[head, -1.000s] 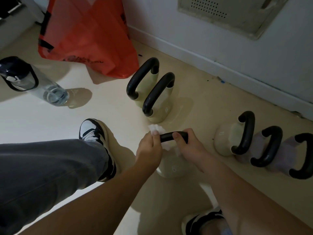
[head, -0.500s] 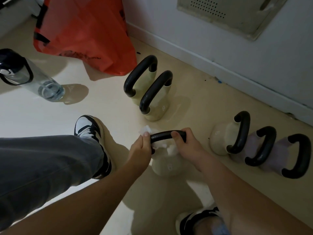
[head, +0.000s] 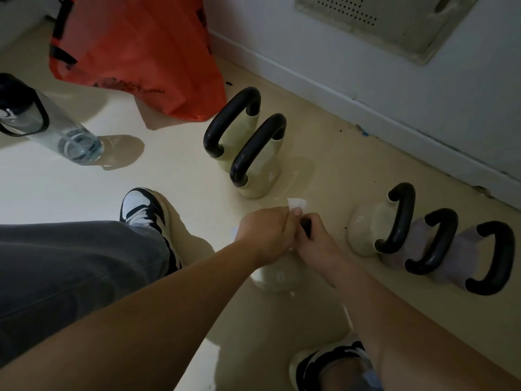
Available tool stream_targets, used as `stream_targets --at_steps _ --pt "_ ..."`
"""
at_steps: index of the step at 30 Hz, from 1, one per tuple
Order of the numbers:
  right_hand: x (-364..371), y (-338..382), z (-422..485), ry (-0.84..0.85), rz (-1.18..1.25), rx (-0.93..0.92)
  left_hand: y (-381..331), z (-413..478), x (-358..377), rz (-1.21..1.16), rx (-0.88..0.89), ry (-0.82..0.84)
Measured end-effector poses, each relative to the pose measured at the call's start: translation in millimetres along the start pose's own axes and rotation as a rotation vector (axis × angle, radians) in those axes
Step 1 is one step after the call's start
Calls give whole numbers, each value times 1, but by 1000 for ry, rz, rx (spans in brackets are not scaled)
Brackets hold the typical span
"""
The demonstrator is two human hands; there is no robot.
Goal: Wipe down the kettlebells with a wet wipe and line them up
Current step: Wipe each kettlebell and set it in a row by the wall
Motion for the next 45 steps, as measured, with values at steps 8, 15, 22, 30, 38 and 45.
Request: stream_targets --at_steps 8,15,22,30,38,45 --pt "-3 -3 5 -57 4 80 127 -80 62 -867 -863 -39" --pt "-11 -15 0 -129 122 181 121 -44 -5 -395 -622 -173" --pt "-13 -22 3 -215 212 215 63 -35 58 -1065 -819 53" --pt "-23 -28 -3 -272 275 234 5 28 13 -615 -327 -14" --pt "-11 -10 5 -204 178 209 59 -5 36 -725 -522 -28" --pt "-9 0 0 -159 165 233 111 -18 0 -749 -793 -197"
Point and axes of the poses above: each hand's wrist, its own z-axis towards the middle knuckle, its own x-axis out of the palm, y = z × x, the point moved 8 cm from there along z, towards the middle knuckle, and after that the axes turned 15 degrees about z, right-handed, at the moved point
